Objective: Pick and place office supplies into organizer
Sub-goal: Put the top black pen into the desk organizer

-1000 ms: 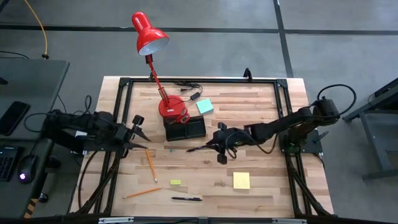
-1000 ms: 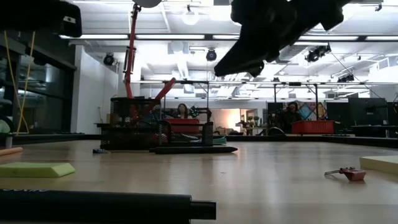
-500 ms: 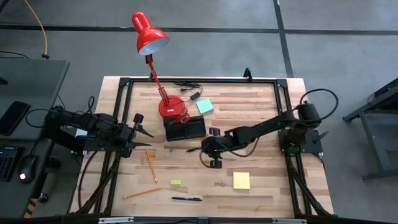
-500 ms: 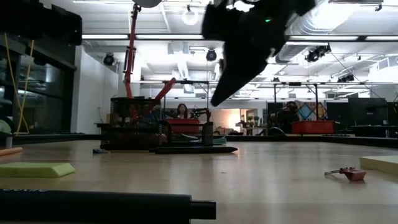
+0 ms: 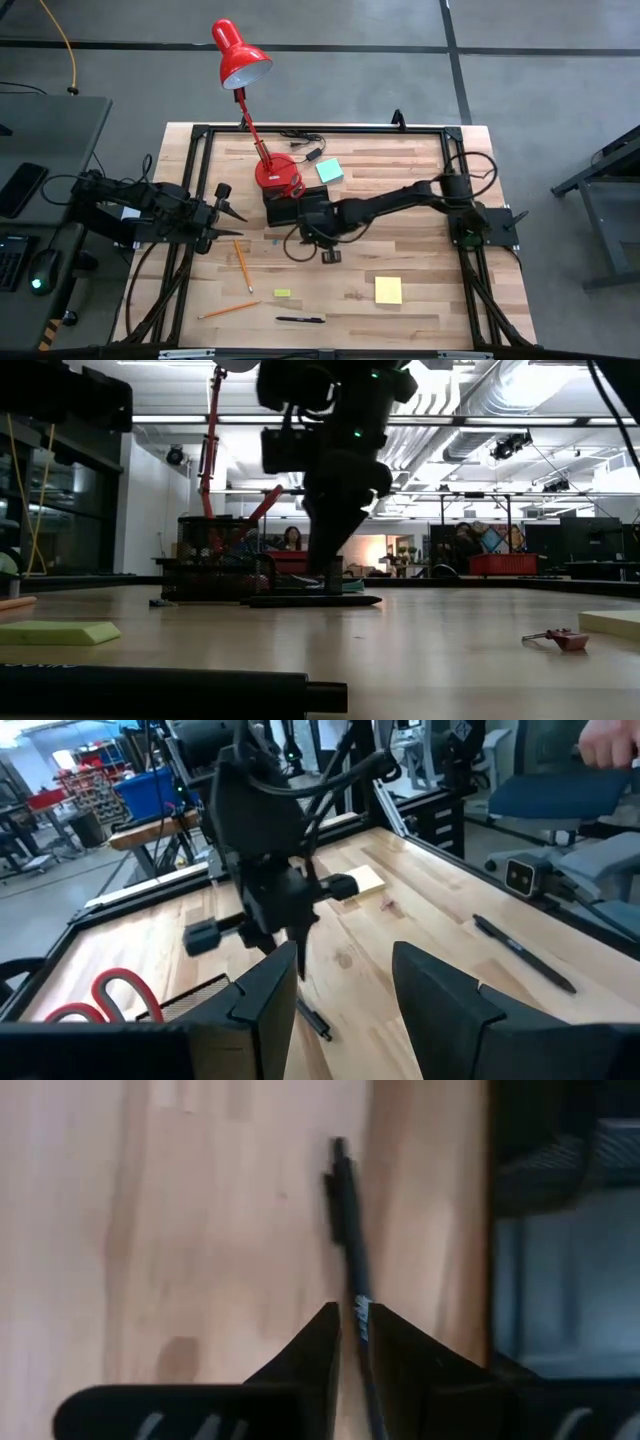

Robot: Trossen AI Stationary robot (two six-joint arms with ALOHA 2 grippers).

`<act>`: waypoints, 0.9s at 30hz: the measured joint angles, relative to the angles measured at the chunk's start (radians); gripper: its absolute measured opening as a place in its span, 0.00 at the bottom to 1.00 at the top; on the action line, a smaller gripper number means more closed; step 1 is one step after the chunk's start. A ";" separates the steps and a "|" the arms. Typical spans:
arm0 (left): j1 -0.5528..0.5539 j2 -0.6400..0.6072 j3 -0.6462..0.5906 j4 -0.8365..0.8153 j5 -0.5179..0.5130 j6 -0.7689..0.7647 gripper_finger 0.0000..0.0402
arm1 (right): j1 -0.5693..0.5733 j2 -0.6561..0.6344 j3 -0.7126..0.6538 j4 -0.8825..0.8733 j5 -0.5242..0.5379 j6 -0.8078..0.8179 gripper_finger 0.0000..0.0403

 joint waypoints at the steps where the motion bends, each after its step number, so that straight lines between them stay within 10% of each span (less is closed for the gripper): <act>1: 0.000 0.000 0.000 0.000 0.004 -0.006 0.39 | 0.000 0.013 0.014 -0.021 0.000 -0.004 0.12; 27: 0.000 0.000 0.000 -0.029 0.093 -0.019 0.39 | -0.026 0.060 0.039 -0.073 0.001 -0.020 0.19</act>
